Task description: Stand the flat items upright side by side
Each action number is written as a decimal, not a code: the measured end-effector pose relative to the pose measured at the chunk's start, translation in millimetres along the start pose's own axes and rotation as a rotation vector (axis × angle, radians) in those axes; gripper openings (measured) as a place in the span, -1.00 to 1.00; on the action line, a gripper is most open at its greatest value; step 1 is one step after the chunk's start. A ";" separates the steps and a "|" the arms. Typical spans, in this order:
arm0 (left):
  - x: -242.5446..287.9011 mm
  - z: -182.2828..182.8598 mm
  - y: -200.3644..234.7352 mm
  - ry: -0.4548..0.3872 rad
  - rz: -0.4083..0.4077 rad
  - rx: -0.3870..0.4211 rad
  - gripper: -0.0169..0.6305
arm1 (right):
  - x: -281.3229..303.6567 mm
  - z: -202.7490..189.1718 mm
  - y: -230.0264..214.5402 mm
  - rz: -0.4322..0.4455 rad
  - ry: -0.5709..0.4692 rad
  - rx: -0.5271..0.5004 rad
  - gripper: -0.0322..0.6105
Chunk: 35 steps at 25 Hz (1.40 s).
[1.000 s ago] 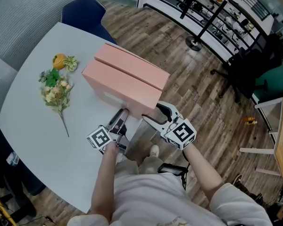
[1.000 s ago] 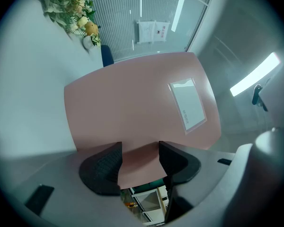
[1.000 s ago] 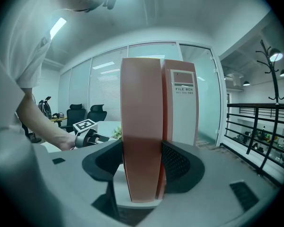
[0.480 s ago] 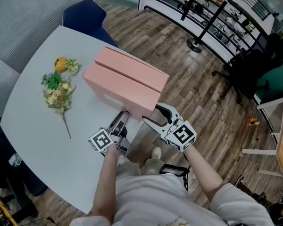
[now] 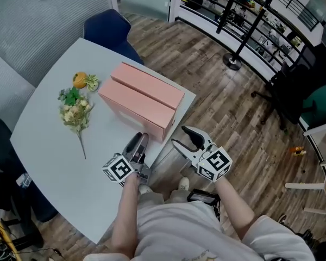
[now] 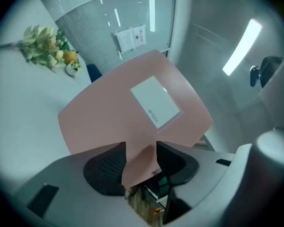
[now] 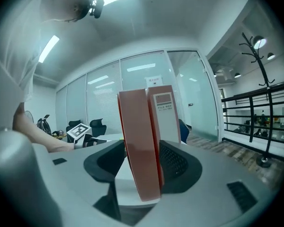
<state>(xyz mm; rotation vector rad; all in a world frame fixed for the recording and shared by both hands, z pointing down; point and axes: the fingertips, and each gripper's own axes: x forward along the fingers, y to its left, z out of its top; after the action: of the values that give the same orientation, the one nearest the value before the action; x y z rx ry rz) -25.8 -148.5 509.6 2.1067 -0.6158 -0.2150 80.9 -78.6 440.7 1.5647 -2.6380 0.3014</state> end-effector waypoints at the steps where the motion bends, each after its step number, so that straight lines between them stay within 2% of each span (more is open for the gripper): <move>1: -1.8 1.9 -7.6 -0.009 0.014 0.044 -0.34 | -5.9 4.1 -1.3 0.000 -0.015 0.017 -0.18; 8: -12.4 9.2 -49.7 -0.035 0.168 0.391 -0.62 | -36.6 17.3 -17.8 -0.079 -0.031 0.046 -0.69; 10: -15.9 9.1 -58.5 -0.048 0.197 0.443 -0.72 | -41.1 13.7 -21.7 -0.103 -0.015 0.049 -0.79; 13: -21.0 6.5 -71.1 -0.062 0.228 0.493 -0.85 | -47.4 12.2 -21.7 -0.113 -0.007 0.061 -0.82; 18: -25.5 -1.5 -85.9 -0.081 0.268 0.533 -0.90 | -57.6 18.4 -21.4 -0.127 -0.028 0.072 -0.84; 24: -27.8 -12.7 -102.3 -0.113 0.282 0.551 -0.91 | -72.1 11.0 -21.9 -0.150 -0.002 0.063 -0.85; 35: -37.0 -16.0 -104.8 -0.130 0.298 0.537 -0.91 | -77.3 8.1 -12.4 -0.137 0.008 0.043 -0.85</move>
<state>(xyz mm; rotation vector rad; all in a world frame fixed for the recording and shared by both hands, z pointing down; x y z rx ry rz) -15.4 -69.2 430.9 2.4810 -1.1566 -0.0145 129.5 -19.3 422.9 1.7432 -2.5185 0.3577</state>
